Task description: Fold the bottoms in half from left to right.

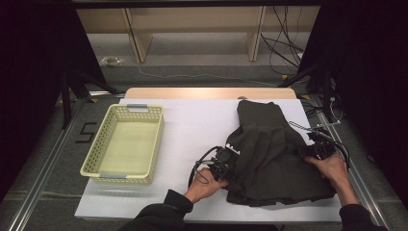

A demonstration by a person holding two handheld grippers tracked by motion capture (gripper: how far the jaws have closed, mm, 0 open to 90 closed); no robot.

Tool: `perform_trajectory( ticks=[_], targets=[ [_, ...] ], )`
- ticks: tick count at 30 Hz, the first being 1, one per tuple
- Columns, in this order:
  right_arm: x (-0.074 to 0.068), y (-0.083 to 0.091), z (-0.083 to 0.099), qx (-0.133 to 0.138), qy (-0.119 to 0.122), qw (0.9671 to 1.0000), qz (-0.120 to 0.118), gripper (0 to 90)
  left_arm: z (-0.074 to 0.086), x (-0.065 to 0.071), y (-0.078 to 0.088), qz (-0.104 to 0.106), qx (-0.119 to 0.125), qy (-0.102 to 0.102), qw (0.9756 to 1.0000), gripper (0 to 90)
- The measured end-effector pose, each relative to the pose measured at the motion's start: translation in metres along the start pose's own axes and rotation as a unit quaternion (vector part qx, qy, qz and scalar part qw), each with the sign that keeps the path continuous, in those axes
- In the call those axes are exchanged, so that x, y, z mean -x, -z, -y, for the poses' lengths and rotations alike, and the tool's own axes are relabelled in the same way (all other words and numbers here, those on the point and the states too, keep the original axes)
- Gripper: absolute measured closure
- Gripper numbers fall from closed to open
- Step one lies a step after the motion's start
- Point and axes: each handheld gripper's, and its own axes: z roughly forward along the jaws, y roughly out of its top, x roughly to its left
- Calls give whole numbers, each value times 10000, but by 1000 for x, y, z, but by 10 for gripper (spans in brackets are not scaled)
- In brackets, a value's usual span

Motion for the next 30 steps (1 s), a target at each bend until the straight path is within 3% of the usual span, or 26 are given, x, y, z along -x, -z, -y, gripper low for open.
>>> perform_trajectory(
  ticks=[14, 20, 23, 27, 30],
  targets=[
    [0, -9, 2, -223, 1, 9997, -61, 409, 1, -3, 1, 78, 46, 59, 9999, 803],
    [-1, -7, 2, -249, 1, 9996, -115, 579, 1, -3, 2, 74, 70, 34, 9999, 804],
    [-2, -5, 3, -251, 3, 9996, -154, 741, 1, -3, 4, 84, 60, 16, 9999, 805],
    [-6, -2, 4, -277, -40, 9993, -244, 819, 2, -6, 10, 70, 73, -39, 9999, 808],
    [-11, 0, 5, -295, -55, 9989, -355, 829, 4, -11, 19, 53, 86, -39, 9999, 809]
  ],
)
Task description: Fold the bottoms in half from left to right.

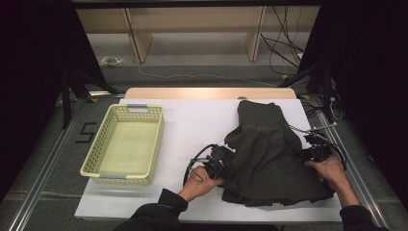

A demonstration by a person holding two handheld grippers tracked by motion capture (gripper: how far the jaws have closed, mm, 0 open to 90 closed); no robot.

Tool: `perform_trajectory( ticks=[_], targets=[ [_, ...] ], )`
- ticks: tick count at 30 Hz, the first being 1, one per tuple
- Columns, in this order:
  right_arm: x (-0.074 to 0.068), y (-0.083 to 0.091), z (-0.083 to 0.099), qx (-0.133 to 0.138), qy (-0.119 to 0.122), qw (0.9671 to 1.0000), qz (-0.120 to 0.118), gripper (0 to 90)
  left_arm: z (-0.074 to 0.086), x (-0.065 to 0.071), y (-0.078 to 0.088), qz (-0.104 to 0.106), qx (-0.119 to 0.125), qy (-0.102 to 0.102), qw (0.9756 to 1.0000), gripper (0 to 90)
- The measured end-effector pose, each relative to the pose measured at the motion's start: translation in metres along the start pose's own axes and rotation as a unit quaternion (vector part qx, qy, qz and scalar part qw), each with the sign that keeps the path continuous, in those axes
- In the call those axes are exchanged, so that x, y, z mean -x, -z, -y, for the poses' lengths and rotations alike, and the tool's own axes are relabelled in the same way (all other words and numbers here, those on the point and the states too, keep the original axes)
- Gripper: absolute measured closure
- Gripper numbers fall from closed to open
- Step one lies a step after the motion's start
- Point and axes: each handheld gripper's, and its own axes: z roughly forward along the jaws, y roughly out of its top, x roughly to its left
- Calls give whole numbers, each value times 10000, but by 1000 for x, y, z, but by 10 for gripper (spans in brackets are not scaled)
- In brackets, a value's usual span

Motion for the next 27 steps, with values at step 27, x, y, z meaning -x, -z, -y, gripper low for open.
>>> perform_trajectory(
  ticks=[27],
  targets=[
    [-68, -2, 3, 149, 174, 9986, -474, 828, 37, -45, 59, -174, -53, 212, 9996, 810]
  ],
)
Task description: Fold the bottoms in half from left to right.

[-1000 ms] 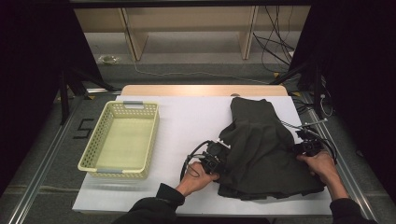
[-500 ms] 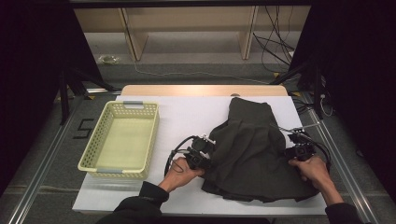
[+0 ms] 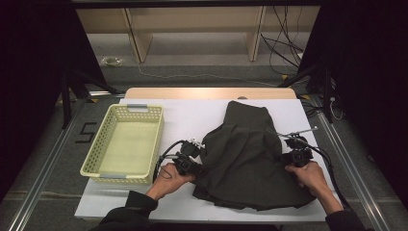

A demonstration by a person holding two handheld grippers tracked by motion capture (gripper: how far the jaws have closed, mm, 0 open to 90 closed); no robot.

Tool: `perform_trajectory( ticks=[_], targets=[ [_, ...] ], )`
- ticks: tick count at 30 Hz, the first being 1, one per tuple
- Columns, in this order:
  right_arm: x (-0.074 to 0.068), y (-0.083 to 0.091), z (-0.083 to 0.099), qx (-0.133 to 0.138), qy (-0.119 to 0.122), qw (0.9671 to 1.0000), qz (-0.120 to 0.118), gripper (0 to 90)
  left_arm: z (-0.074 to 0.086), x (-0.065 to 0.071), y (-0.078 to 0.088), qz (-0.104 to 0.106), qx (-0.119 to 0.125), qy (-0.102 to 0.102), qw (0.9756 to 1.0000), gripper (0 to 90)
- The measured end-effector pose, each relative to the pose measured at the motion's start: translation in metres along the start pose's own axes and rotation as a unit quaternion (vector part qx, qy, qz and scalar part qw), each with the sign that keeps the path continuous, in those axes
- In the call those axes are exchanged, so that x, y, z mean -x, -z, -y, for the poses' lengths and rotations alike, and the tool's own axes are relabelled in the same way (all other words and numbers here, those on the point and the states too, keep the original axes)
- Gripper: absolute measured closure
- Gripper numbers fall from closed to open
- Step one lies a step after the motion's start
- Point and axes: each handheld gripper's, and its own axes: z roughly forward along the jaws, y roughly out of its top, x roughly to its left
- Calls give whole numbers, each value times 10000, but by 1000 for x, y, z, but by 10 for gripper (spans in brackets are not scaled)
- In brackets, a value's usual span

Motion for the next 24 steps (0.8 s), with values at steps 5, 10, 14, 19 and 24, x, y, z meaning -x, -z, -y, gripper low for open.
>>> perform_trajectory(
  ticks=[5, 10, 14, 19, 24],
  targets=[
    [-10, -2, -2, 34, 90, 10000, -7, 826, 6, -3, 7, -10, 11, 71, 10000, 809],
    [-20, -8, -4, 28, 170, 9998, -55, 824, 13, -7, 13, -1, 11, 149, 9999, 808],
    [-27, -10, -6, 47, 244, 9997, -60, 821, 18, -10, 19, 9, -21, 185, 9998, 807],
    [-34, -13, -7, 51, 316, 9994, -135, 813, 28, -12, 24, 8, 17, 291, 9996, 804],
    [-37, -14, -7, 75, 304, 9991, -296, 807, 36, -12, 31, 19, 16, 316, 9995, 801]
  ],
)
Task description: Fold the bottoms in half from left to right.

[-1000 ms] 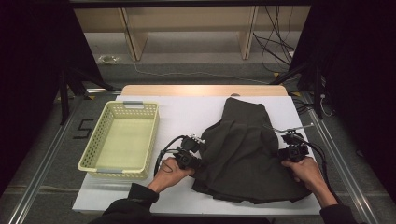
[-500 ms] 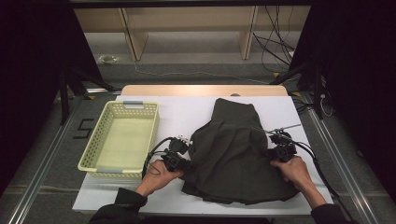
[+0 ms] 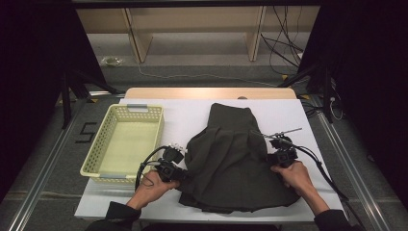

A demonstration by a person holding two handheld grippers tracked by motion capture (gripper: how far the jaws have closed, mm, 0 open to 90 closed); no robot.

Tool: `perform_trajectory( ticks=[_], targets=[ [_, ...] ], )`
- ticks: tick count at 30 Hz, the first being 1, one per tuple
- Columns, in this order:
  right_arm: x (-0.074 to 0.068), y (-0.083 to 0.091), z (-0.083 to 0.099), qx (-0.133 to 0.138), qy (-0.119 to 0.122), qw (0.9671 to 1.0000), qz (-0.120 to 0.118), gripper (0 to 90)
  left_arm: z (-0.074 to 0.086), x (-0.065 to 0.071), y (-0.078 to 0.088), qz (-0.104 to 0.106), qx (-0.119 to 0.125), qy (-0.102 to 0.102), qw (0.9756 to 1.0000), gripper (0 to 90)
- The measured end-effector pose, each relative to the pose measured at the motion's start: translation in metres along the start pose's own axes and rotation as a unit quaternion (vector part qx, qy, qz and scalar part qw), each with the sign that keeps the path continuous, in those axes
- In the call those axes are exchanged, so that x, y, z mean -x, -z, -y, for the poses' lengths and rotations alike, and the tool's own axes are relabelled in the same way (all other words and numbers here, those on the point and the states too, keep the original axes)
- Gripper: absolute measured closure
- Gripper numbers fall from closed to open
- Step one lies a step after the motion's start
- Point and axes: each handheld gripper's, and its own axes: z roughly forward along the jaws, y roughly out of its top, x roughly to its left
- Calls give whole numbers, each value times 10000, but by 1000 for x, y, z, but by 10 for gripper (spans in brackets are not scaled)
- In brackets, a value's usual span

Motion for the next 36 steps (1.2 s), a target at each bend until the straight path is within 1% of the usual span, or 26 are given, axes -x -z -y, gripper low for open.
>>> perform_trajectory(
  ticks=[2, 3, 5, 6, 7, 8, 11, 13, 14, 15, 17, 19, 21, 22, 25, 26, 28, 31, 33, 36],
  targets=[
    [-2, -1, 0, -7, 47, 10000, 8, 805, 2, 0, 0, -3, 17, 41, 10000, 800],
    [-4, -1, 0, -18, 95, 9999, 59, 802, 2, 0, 0, -2, 16, 51, 10000, 799],
    [-9, -2, -1, -11, 270, 9994, 196, 779, 2, -1, -2, 2, -24, 33, 10000, 795],
    [-11, -2, -1, -14, 365, 9989, 289, 741, 2, 0, -3, -3, -39, 56, 10000, 788],
    [-11, -1, -2, -30, 402, 9986, 355, 694, 3, 0, -4, 4, -58, 55, 10000, 781],
    [-9, -1, -2, -3, 452, 9983, 361, 656, 3, 0, -4, 4, -37, 65, 10000, 776],
    [-3, 5, -5, 82, 428, 9987, 280, 549, 4, 0, -5, -6, -71, 75, 9999, 757],
    [0, 12, -8, 313, 410, 9985, 200, 497, 4, -1, -6, 5, -117, 84, 9999, 742],
    [2, 17, -12, 430, 348, 9984, 135, 477, 4, -2, -6, 9, -124, 92, 9999, 729],
    [3, 19, -14, 495, 319, 9982, 143, 467, 4, -2, -6, 14, -126, 130, 9998, 718],
    [5, 24, -20, 639, 381, 9970, 203, 447, 4, -2, -6, 5, -116, 147, 9998, 692],
    [7, 26, -28, 805, 401, 9958, 181, 450, 4, -2, -4, -7, -159, 142, 9998, 666],
    [8, 26, -35, 846, 397, 9955, 177, 468, 4, -1, 0, -93, -157, 142, 9997, 651],
    [8, 25, -40, 893, 455, 9948, 186, 480, 5, -1, 1, -109, -171, 144, 9997, 639],
    [7, 21, -52, 921, 470, 9945, 161, 502, 9, -2, 7, -134, -156, 189, 9996, 633],
    [6, 20, -55, 917, 437, 9947, 162, 507, 10, -3, 9, -133, -173, 185, 9996, 637],
    [5, 16, -62, 919, 462, 9946, 169, 526, 13, -2, 11, -157, -198, 159, 9996, 655],
    [3, 10, -69, 880, 495, 9948, 169, 551, 15, 0, 14, -161, -219, 37, 9996, 706],
    [2, 4, -72, 794, 551, 9951, 205, 558, 15, 1, 14, -142, -227, 24, 9996, 737],
    [5, -4, -75, 663, 514, 9963, 201, 564, 16, 2, 12, -134, -267, -4, 9996, 789]
  ],
)
